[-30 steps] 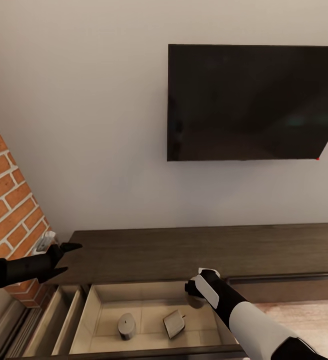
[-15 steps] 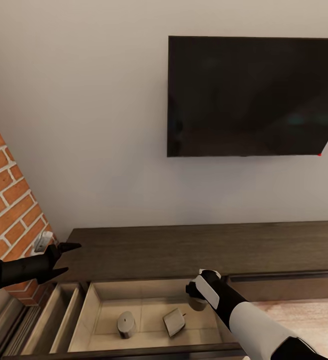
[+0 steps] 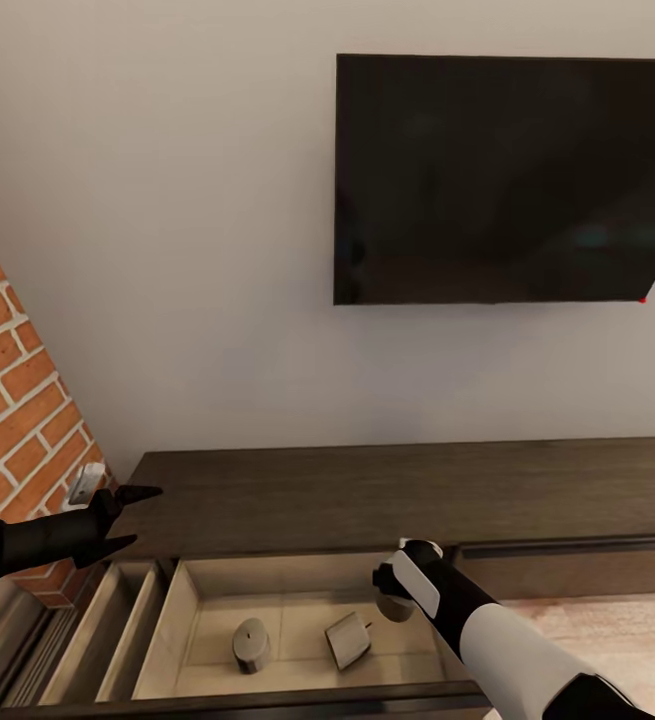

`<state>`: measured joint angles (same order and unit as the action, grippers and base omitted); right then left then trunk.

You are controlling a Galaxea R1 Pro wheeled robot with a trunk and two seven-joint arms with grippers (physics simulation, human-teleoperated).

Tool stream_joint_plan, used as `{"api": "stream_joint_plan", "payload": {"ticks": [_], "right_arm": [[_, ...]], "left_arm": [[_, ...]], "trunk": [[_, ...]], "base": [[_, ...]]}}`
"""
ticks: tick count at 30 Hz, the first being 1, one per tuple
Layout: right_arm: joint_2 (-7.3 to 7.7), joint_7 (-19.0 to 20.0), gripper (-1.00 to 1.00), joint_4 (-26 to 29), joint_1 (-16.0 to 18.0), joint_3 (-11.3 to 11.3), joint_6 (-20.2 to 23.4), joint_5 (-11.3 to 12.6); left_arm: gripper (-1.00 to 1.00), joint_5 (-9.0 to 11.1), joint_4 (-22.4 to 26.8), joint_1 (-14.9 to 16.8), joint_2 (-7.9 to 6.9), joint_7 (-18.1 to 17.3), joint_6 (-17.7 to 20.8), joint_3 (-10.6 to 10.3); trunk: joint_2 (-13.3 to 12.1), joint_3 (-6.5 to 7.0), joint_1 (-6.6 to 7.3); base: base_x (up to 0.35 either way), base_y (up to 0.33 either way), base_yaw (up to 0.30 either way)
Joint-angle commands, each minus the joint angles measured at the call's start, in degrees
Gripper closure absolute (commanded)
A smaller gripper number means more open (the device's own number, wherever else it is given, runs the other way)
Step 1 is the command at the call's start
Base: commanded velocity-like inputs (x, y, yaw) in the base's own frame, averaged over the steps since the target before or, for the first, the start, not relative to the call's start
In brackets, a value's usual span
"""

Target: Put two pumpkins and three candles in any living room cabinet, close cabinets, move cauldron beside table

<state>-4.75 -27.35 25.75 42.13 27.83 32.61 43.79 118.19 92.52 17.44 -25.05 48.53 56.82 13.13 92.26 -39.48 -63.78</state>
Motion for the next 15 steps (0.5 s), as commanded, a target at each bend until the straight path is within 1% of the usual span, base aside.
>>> {"api": "stream_joint_plan", "payload": {"ticks": [1,15], "right_arm": [[0.08,-0.4,1.00,0.1,0.1,0.4,0.1,0.6],[0.18,-0.1,1.00,0.0,0.1,0.4,0.2,0.7]], "left_arm": [[-1.00,0.6,0.0,0.1,0.00,0.6,0.1,0.1],[-1.00,0.6,0.0,0.0,0.07,0.6,0.2,0.0]], "trunk": [[0.4,-0.24,-0.22],[6.1,-2.75,-3.30]], "base": [[0.000,0.000,0.000],[0.000,0.000,0.000]]}}
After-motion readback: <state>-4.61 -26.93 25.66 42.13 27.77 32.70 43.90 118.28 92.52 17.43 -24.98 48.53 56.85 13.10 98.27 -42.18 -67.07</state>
